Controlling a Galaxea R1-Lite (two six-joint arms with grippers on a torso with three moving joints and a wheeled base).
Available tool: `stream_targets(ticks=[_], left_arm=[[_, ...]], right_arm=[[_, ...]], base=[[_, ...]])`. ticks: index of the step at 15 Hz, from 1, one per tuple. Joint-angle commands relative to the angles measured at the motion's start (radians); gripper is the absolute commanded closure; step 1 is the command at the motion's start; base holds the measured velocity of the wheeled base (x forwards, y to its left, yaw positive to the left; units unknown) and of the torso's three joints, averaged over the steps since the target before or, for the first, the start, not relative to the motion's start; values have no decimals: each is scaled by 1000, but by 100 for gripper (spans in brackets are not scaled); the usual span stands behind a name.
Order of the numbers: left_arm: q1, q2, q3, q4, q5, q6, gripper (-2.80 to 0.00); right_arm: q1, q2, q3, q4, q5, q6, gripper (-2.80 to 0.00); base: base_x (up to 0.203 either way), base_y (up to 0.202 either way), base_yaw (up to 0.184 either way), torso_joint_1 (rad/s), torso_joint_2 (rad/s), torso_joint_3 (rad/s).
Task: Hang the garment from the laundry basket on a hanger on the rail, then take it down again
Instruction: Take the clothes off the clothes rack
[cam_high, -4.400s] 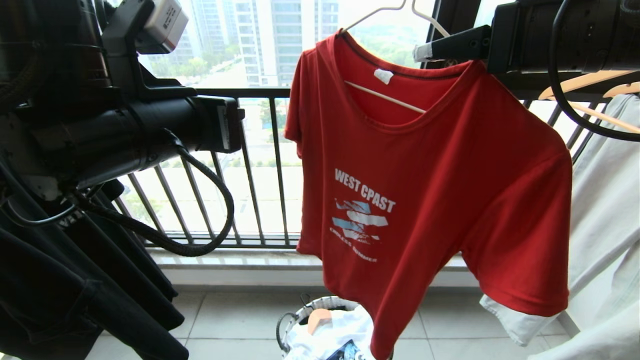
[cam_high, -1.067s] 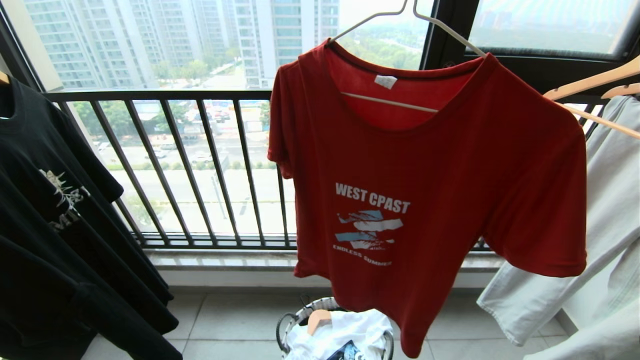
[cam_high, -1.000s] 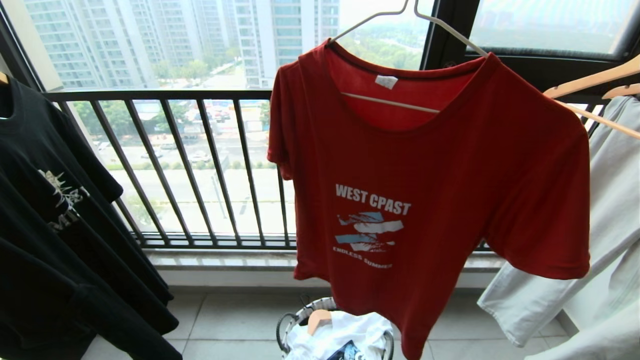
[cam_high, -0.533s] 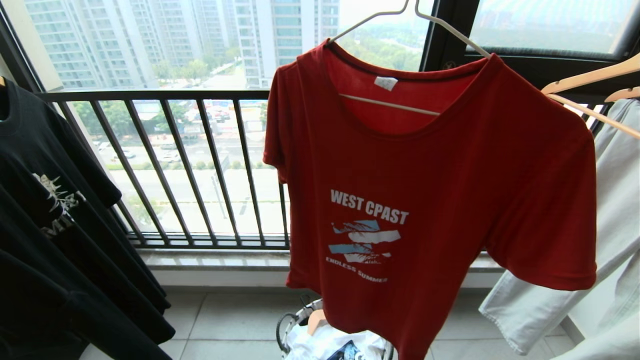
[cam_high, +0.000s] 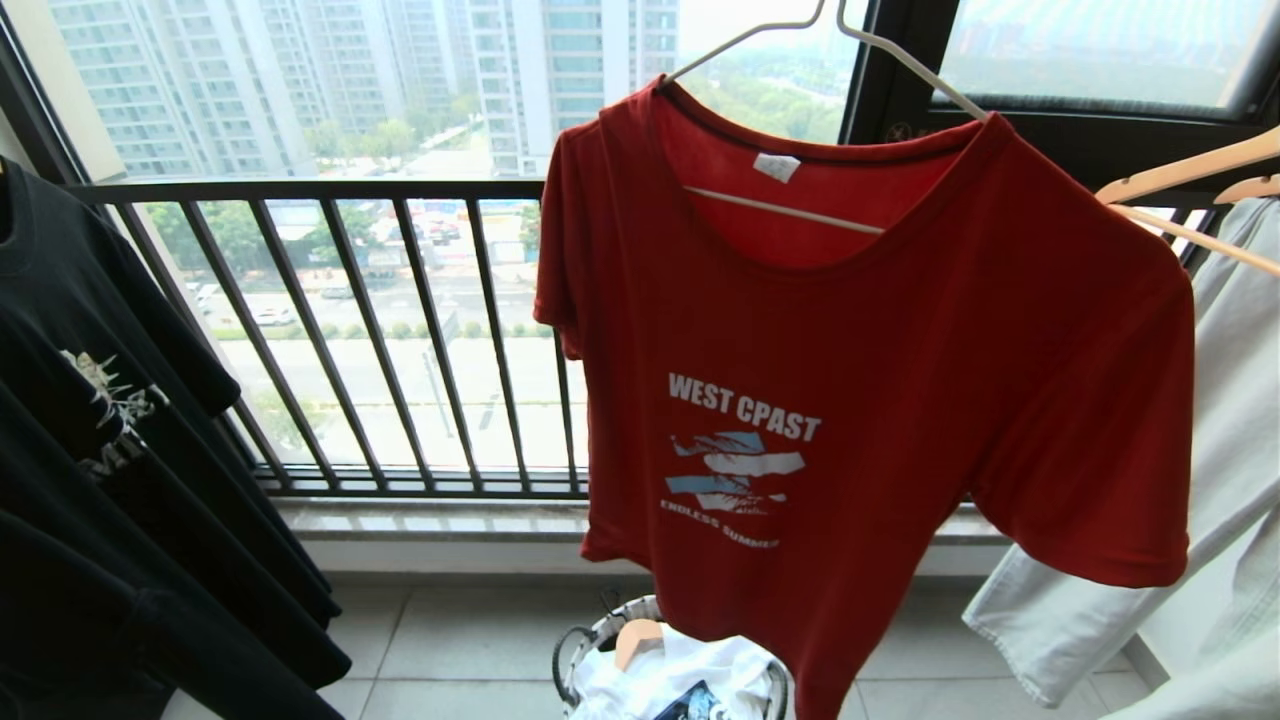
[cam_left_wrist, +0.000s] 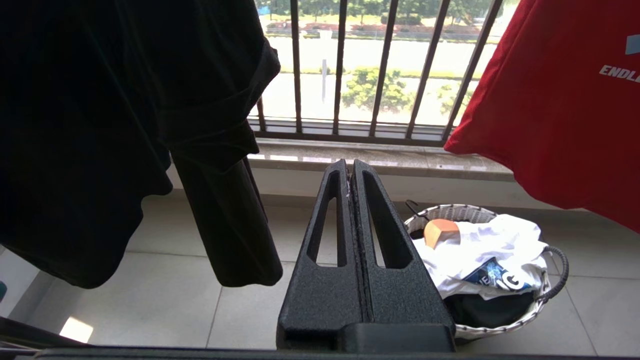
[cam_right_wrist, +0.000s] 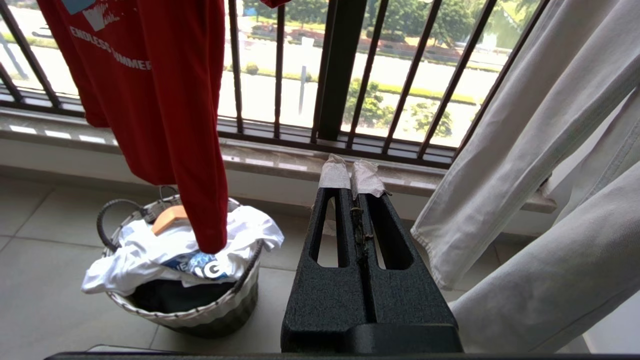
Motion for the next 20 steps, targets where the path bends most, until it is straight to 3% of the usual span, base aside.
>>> stream_targets(ticks=[1,20], left_arm=[[0,2,-1,0,1,-7,0],[1,2,0,0,1,-7,0]], right_arm=[[0,1,2,0,1,1,0],[0,-1,2,0,0,18,0]], base=[[0,0,0,0,0,0],[0,0,0,0,0,0]])
